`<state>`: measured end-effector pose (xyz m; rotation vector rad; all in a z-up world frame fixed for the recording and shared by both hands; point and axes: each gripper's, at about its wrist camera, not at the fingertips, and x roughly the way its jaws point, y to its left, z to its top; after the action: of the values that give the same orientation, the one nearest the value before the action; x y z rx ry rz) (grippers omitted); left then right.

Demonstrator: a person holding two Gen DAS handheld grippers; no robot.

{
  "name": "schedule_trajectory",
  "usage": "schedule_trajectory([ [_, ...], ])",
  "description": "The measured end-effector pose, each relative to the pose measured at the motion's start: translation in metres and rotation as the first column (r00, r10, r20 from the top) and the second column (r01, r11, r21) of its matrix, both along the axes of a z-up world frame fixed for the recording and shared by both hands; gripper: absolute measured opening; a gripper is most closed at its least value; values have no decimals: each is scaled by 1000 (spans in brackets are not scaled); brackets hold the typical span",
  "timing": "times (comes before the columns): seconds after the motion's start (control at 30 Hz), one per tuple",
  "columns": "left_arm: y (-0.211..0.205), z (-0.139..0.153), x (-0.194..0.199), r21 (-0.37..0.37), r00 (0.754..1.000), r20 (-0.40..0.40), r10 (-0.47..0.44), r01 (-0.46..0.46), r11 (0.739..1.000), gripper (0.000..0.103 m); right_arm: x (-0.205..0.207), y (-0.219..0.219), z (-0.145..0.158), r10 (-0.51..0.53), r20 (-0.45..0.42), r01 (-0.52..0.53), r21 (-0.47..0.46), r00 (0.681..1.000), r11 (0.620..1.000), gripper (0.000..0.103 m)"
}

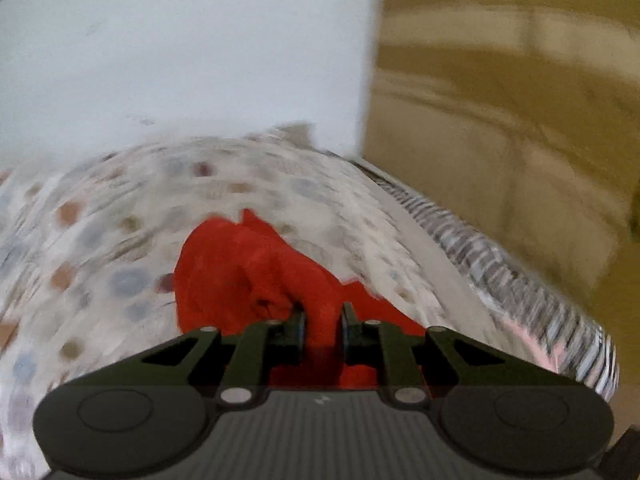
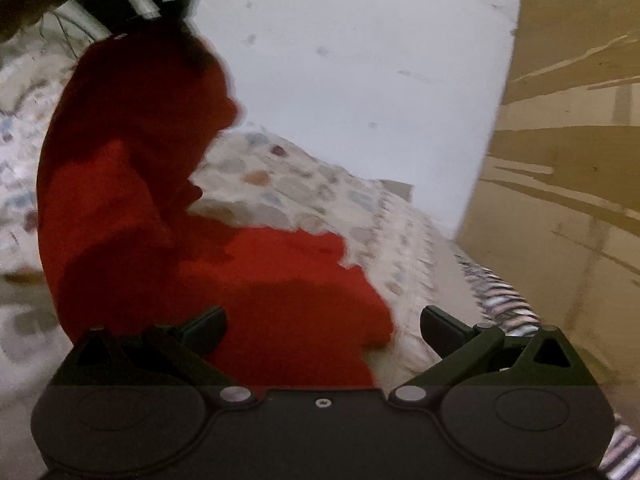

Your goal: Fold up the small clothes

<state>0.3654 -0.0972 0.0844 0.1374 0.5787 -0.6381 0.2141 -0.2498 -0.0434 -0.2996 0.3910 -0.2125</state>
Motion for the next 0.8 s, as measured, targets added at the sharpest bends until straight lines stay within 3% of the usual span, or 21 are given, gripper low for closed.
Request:
schedule_trajectory([
  [0.1,-47,-27,-5,87,993,-44,-109,113,990,17,-17,-14,-3,-45,-9,45,10,999,999,103],
  [0.2,-71,-62,-10,115,979,-122,-163,177,978,17,-31,-26,-8,-79,-22,80,34,997,996,103],
  [0.37,-79,-69,-34,171,984,-38,-171,175,970,22,-45,-37,-15,-105,-30,106,56,994,993,103],
  [0.4,-78,-65,-36,150,985,-40,-169,173,973,31,-44,-39,-16,-111,-34,113,55,993,992,103],
  [0.43,-74,-60,-37,117,984,-48,-172,177,977,49,-43,-41,-17,-119,-41,121,56,992,991,103],
  [0.47,-70,-55,-37,85,981,-59,-184,188,978,60,-42,-41,-19,-129,-50,131,60,990,989,103],
  [0.5,-66,-49,-35,52,978,-65,-198,201,978,79,-42,-42,-21,-143,-58,147,65,988,987,103],
  [0.53,-64,-45,-35,18,977,-60,-205,207,978,89,-42,-43,-21,-157,-64,162,75,986,984,103],
  [0.7,-44,-20,-53,-63,981,45,-189,192,979,102,-44,-46,-23,-176,-63,183,119,982,976,103],
  [0.8,-24,-5,-66,-111,981,128,-145,159,981,102,-45,-48,-23,-182,-66,189,136,981,972,103],
])
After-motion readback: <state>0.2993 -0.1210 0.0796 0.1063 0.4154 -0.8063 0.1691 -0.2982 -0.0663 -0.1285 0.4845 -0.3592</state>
